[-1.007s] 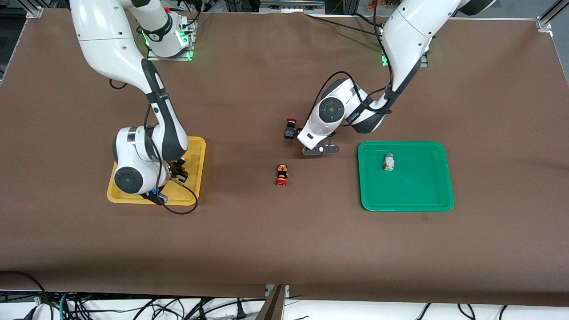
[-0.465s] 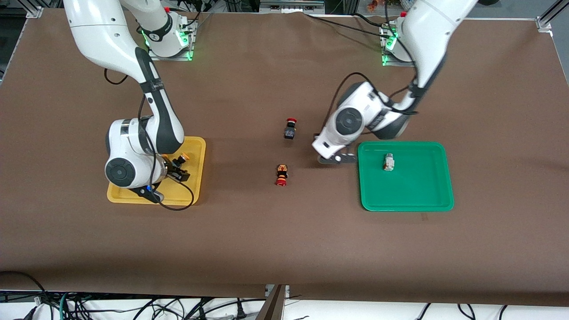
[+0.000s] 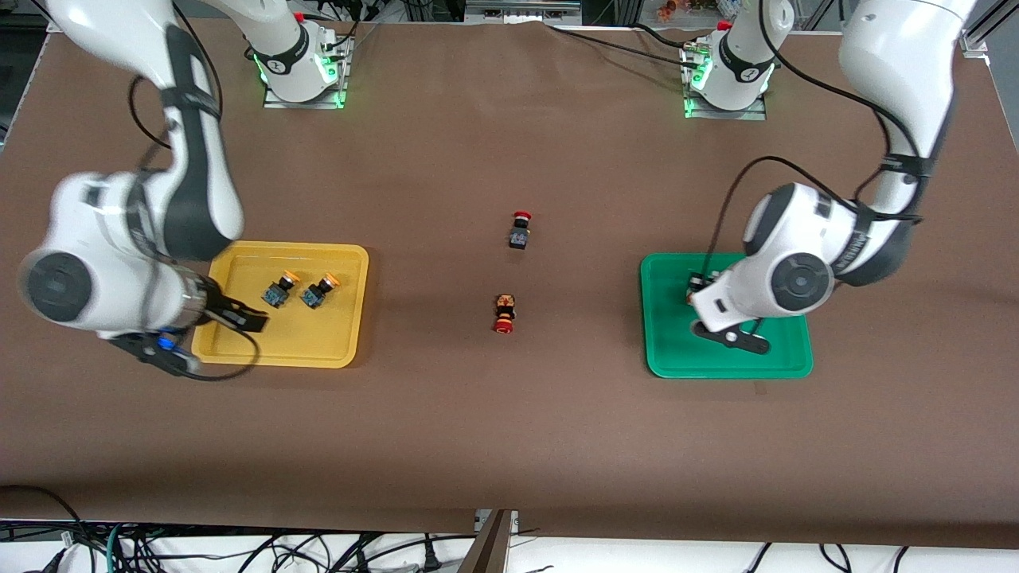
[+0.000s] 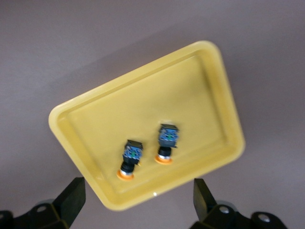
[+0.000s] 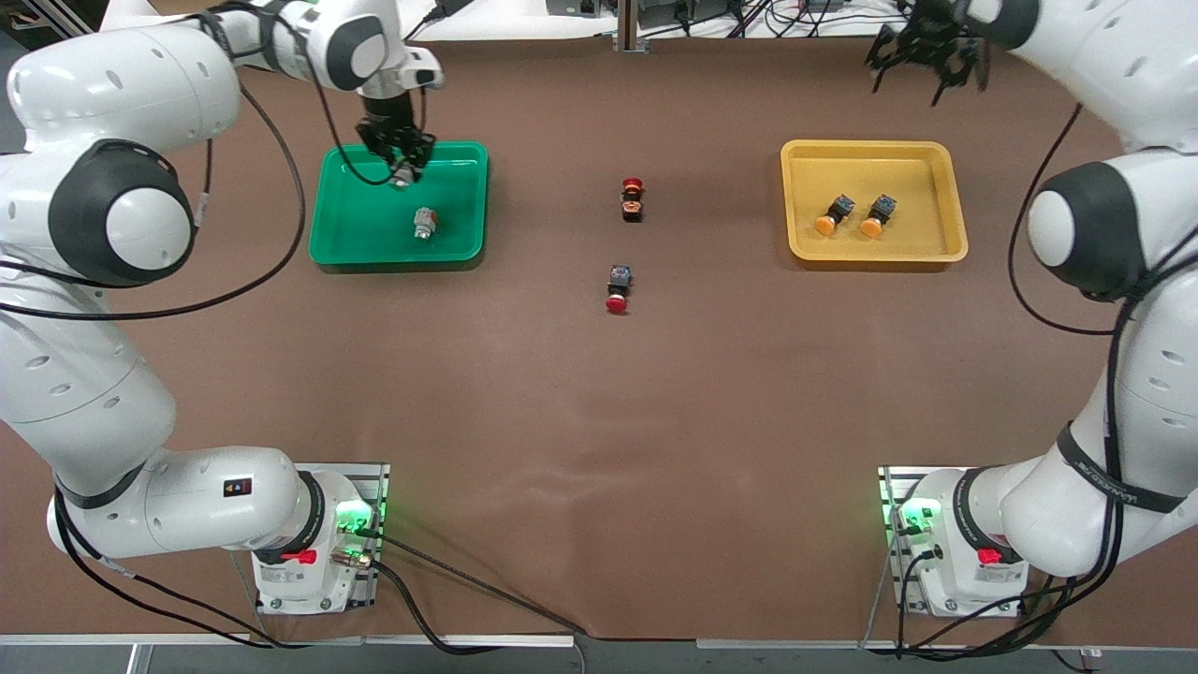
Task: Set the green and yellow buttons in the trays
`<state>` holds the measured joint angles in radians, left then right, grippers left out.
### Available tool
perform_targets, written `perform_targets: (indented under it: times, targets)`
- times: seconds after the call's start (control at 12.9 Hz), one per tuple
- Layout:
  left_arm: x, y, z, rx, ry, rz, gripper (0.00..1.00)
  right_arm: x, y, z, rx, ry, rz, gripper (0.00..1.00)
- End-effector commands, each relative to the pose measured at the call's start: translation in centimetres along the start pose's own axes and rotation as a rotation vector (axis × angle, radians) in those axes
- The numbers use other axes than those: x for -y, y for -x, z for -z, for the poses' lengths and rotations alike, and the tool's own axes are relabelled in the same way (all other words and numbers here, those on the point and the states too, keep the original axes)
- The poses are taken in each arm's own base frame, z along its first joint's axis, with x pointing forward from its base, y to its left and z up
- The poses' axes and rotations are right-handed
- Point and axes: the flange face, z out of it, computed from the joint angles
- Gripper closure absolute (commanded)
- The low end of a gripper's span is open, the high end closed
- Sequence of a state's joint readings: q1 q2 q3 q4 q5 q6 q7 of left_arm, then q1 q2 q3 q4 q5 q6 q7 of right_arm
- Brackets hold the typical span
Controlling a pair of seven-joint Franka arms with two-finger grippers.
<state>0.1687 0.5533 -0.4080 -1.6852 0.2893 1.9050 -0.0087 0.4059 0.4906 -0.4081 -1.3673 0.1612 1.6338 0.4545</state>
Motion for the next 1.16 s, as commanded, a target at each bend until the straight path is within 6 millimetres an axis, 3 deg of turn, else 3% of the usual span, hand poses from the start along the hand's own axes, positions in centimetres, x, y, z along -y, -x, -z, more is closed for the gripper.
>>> perform_targets:
  times: [0.0, 0.08, 0.15, 0.31, 0.39, 0.54, 0.77, 0.93, 1.08]
  targets:
    - [2.6, -1.1, -3.1, -0.012, -0.035, -0.079, 0.77, -5.8, 2.7, 7.5, -0.022, -0.050, -0.001, 0.00]
    - [3.0, -1.2, -3.1, -0.022, -0.030, -0.067, 0.17, -7.3, 3.3, 9.0, -0.020, -0.052, 0.013, 0.00]
    - [3.4, -1.1, -2.4, -0.031, -0.035, -0.063, 0.00, -8.5, 4.0, 9.6, -0.002, -0.016, 0.016, 0.00]
    - [3.3, -0.1, 3.1, -0.086, -0.057, -0.046, 0.00, -10.3, 4.9, 10.8, -0.032, 0.014, 0.064, 0.00]
    - [3.0, 1.2, 6.8, -0.099, -0.067, -0.037, 0.00, -12.4, 5.0, 10.4, -0.022, 0.001, 0.131, 0.00]
    - [2.7, 3.6, 13.9, -0.125, -0.041, 0.006, 0.00, -13.8, 4.9, 10.0, 0.000, -0.018, 0.332, 0.00]
    - [3.8, 7.4, 23.9, -0.143, 0.064, 0.072, 0.00, -13.2, 5.9, 8.0, 0.012, -0.050, 0.472, 0.00]
    - [1.8, 10.6, 28.1, -0.172, 0.052, 0.122, 0.00, -12.3, 6.9, 6.8, 0.006, -0.062, 0.533, 0.00]
    - [2.7, 13.1, 29.8, -0.229, 0.066, 0.254, 0.00, -12.8, 6.9, 7.4, 0.000, -0.060, 0.602, 0.00]
